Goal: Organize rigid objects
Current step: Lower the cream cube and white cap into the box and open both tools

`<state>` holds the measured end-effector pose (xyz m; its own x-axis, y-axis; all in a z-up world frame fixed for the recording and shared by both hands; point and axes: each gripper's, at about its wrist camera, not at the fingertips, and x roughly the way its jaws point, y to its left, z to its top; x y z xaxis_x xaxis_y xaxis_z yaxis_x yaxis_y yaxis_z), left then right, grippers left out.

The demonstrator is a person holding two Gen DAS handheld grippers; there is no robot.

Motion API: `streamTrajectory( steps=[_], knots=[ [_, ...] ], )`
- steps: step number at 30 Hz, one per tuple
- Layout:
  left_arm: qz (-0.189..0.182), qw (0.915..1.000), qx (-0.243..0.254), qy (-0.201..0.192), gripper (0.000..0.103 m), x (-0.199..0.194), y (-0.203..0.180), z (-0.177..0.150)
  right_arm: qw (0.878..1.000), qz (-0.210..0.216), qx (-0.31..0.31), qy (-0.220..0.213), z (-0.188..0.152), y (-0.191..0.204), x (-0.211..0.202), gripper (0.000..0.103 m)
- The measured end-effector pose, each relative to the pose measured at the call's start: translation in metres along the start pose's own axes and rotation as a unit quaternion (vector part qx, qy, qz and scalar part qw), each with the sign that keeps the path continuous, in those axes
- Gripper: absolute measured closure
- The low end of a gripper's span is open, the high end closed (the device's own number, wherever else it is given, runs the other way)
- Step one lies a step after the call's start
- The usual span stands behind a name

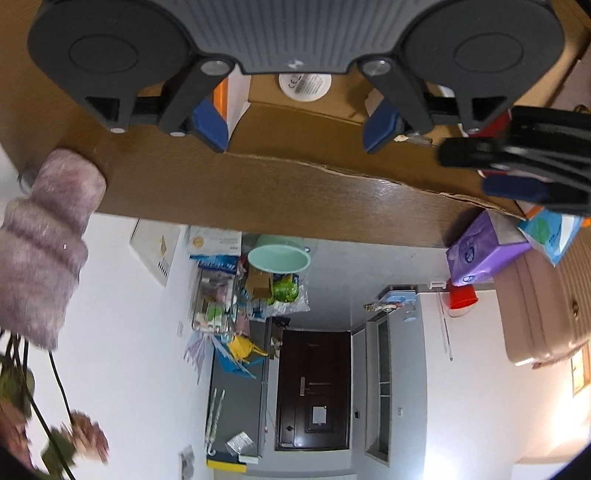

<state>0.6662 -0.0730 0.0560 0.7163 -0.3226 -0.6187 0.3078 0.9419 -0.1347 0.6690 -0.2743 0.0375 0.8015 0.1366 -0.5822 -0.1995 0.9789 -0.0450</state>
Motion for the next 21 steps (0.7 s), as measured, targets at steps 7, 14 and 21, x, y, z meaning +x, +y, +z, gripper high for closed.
streamTrajectory(
  steps=[7, 14, 21],
  knots=[
    [0.021, 0.9995, 0.013, -0.021, 0.028, -0.087, -0.002, 0.004, 1.0, 0.021, 0.01, -0.002, 0.009, 0.013, -0.055, 0.024],
    [0.038, 0.9964, 0.034, -0.068, 0.021, -0.197, -0.022, -0.012, 0.999, 0.019, 0.01, -0.033, 0.013, 0.021, -0.169, 0.022],
    [0.051, 0.9908, 0.047, -0.116, 0.011, -0.291, -0.042, -0.049, 0.997, 0.001, 0.006, -0.078, -0.008, 0.028, -0.274, 0.017]
  ],
)
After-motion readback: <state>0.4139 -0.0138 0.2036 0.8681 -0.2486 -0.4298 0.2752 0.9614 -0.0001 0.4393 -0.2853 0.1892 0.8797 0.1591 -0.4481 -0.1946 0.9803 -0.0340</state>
